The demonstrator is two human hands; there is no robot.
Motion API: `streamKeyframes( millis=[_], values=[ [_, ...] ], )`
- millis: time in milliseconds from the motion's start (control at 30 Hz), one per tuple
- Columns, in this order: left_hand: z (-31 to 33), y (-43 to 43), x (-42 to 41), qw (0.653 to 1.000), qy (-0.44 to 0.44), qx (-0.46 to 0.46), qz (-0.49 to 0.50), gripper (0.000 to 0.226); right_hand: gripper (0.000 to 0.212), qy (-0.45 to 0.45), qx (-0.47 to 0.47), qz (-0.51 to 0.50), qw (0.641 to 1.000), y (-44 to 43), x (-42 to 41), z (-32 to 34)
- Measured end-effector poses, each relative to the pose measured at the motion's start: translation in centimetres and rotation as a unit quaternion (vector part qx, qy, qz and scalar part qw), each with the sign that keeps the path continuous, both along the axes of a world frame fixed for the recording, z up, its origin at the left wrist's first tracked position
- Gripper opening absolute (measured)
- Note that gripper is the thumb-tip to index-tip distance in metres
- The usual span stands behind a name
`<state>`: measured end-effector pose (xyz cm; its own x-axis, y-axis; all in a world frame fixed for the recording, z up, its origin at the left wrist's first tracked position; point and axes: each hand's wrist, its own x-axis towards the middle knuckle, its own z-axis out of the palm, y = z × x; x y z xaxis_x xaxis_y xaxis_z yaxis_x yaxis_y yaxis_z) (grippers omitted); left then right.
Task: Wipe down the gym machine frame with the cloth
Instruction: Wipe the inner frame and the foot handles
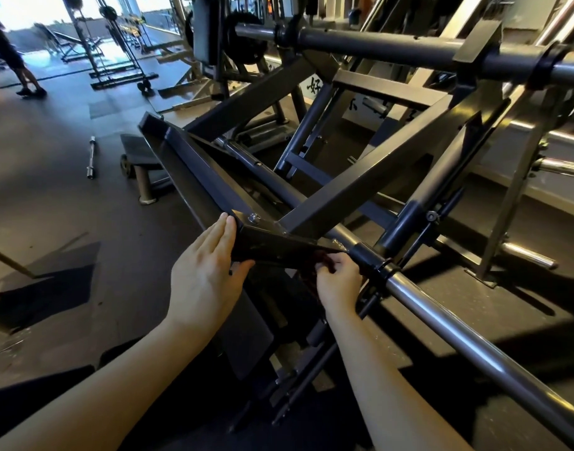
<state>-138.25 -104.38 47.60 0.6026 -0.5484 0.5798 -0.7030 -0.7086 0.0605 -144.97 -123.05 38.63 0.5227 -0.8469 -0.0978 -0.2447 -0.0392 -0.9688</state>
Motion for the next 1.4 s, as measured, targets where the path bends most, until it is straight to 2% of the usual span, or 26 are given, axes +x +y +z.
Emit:
streamKeyframes(
  millis=[133, 200, 433, 567, 633, 800, 933, 1000, 1167, 1333, 1400],
  values=[
    [0.0, 0.2, 0.1, 1.000, 0.008, -0.015, -0.010, 0.082, 0.024, -0.092, -0.074, 0.100, 0.988, 5.3, -0.5, 3.2],
    [0.1, 0.4, 0.2, 1.000, 0.008, -0.015, -0.019, 0.081, 0.025, -0.107, -0.112, 0.114, 0.981, 5.8, -0.4, 3.5],
    [0.0, 0.7, 0.3, 0.999, 0.024, -0.019, -0.036, 0.078, 0.022, -0.012, -0.042, 0.014, 0.999, 2.2, 0.1, 1.5],
    [-0.2, 1.0, 0.6, 0.998, 0.027, -0.023, -0.049, 0.078, 0.025, -0.089, -0.099, 0.092, 0.987, 6.1, 0.0, 3.7],
    [-0.1, 1.2, 0.8, 0.998, 0.029, -0.018, -0.056, 0.077, 0.024, -0.096, -0.117, 0.108, 0.983, 5.9, 0.0, 3.5],
    [0.2, 1.3, 0.4, 0.996, 0.062, -0.021, -0.058, 0.076, 0.017, -0.005, -0.027, 0.018, 0.999, 2.3, -0.1, 2.1],
    [0.5, 1.5, 0.5, 0.994, 0.074, -0.030, -0.078, 0.074, 0.019, -0.116, -0.109, 0.105, 0.982, 7.0, 0.0, 5.0],
    [0.8, 1.6, 0.6, 0.993, 0.081, -0.026, -0.080, 0.071, 0.020, -0.135, -0.121, 0.124, 0.976, 7.1, 0.1, 4.7],
    [1.3, 1.9, 0.4, 0.989, 0.107, -0.033, -0.093, 0.069, 0.014, -0.034, -0.066, 0.015, 0.997, 4.4, 0.1, 3.6],
    [1.4, 2.1, 0.7, 0.986, 0.126, -0.046, -0.103, 0.063, 0.016, -0.111, -0.157, 0.139, 0.972, 7.6, 0.2, 6.7],
    [1.7, 2.2, 0.7, 0.984, 0.139, -0.046, -0.101, 0.059, 0.016, -0.104, -0.164, 0.140, 0.971, 7.0, 0.1, 6.2]
  ],
)
